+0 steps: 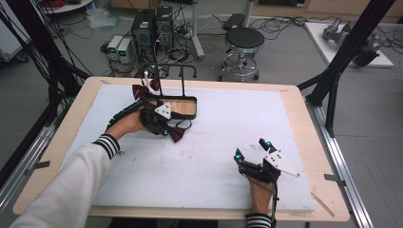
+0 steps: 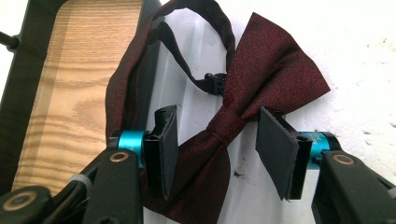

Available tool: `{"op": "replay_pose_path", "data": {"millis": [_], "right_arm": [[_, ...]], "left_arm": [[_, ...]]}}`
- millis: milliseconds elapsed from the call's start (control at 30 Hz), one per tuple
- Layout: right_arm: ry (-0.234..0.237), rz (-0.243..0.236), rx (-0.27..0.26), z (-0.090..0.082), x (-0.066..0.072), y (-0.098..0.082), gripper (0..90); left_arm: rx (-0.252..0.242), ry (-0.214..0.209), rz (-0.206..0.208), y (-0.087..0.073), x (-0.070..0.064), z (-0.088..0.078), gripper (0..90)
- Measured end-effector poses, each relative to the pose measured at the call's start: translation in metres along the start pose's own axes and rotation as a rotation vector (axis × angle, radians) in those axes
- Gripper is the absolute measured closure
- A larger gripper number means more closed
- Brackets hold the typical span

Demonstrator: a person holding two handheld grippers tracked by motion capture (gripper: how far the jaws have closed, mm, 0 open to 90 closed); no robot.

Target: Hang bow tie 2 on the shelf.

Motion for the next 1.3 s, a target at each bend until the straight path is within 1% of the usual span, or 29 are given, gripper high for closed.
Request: {"op": "replay_pose_path", "data": {"millis": [33, 100, 133, 167, 200, 233, 267, 333, 367, 433, 567, 633, 667, 700, 733, 767, 900, 933, 1000, 1100, 1200, 1233, 1300], "right_arm": [[0.000, 0.000, 0.000, 0.000, 0.000, 0.000, 3.5], [-0.002, -0.001, 0.001, 0.000, 0.000, 0.000, 3.5], [-0.001, -0.001, 0.001, 0.000, 0.000, 0.000, 3.5], [-0.001, 0.001, 0.002, 0.000, 0.000, 0.000, 3.5], [-0.001, 0.000, 0.002, 0.000, 0.000, 0.000, 3.5], [-0.002, -0.002, 0.002, 0.000, 0.000, 0.000, 3.5], [-0.002, 0.000, 0.003, 0.000, 0.000, 0.000, 3.5], [-0.001, 0.001, 0.003, 0.000, 0.000, 0.000, 3.5], [-0.001, -0.001, 0.001, 0.000, 0.000, 0.000, 3.5], [-0.001, 0.000, 0.002, 0.000, 0.000, 0.000, 3.5], [0.000, 0.002, 0.001, 0.000, 0.000, 0.000, 3.5], [0.000, 0.001, -0.001, 0.000, 0.000, 0.000, 3.5], [-0.001, 0.000, -0.001, 0.000, 0.000, 0.000, 3.5], [0.000, 0.001, -0.002, 0.000, 0.000, 0.000, 3.4], [-0.001, -0.001, -0.001, 0.000, -0.001, 0.000, 3.5], [-0.001, 0.001, -0.001, 0.000, 0.000, 0.000, 3.5], [0.001, -0.001, 0.000, 0.000, -0.001, 0.000, 3.5], [0.000, 0.001, 0.000, 0.000, 0.000, 0.000, 3.5], [0.000, 0.000, 0.000, 0.000, 0.000, 0.000, 3.5], [0.000, -0.001, -0.002, 0.000, -0.001, 0.000, 3.5], [0.000, -0.001, 0.000, 0.000, -0.001, 0.000, 3.5], [0.000, 0.000, -0.001, 0.000, -0.001, 0.000, 3.5], [0.001, 0.002, -0.001, 0.000, -0.001, 0.000, 3.5]], "left_arm": [[0.010, -0.005, 0.008, -0.001, 0.000, 0.000, 49.2], [0.009, -0.007, 0.017, 0.000, 0.000, 0.001, 51.3], [0.002, -0.013, 0.013, 0.000, -0.001, 0.002, 52.6], [0.005, -0.017, 0.015, 0.000, -0.001, 0.002, 55.7], [0.009, -0.017, 0.017, 0.000, -0.001, 0.002, 56.6], [0.007, -0.020, 0.004, 0.000, -0.001, 0.002, 57.5], [0.009, -0.027, 0.005, -0.001, -0.001, 0.002, 59.0], [0.004, -0.027, -0.010, -0.001, -0.001, 0.003, 60.4], [0.009, -0.029, -0.005, -0.001, -0.001, 0.003, 60.5], [0.004, -0.030, -0.021, -0.002, -0.001, 0.004, 60.1], [0.001, -0.036, -0.029, -0.002, 0.000, 0.004, 59.7], [0.003, -0.034, -0.029, -0.003, 0.000, 0.004, 58.1], [-0.003, -0.035, -0.040, -0.002, 0.000, 0.004, 56.1], [0.001, -0.035, -0.034, -0.003, 0.000, 0.005, 53.7], [0.006, -0.031, -0.038, -0.004, 0.000, 0.005, 50.3], [0.007, -0.033, -0.035, -0.004, 0.000, 0.005, 49.0], [0.015, -0.034, -0.029, -0.005, 0.000, 0.005, 48.1], [0.012, -0.035, -0.037, -0.005, 0.000, 0.006, 47.6], [0.024, -0.033, -0.027, -0.006, 0.000, 0.007, 47.3], [0.032, -0.032, -0.020, -0.007, 0.000, 0.009, 49.9], [0.040, -0.027, -0.015, -0.008, 0.000, 0.011, 58.4], [0.042, -0.029, -0.015, -0.008, 0.000, 0.011, 59.8], [0.048, -0.017, -0.004, -0.008, 0.001, 0.011, 63.4]]}}
Point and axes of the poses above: each handheld gripper's, and its own axes: z roughly forward along the jaws, y roughly out of its top, x roughly to its left, the point moved 9 cm from there along z, roughly forward along the jaws, and after that the axes turned 10 degrees about -z, right-handed, at the moved point
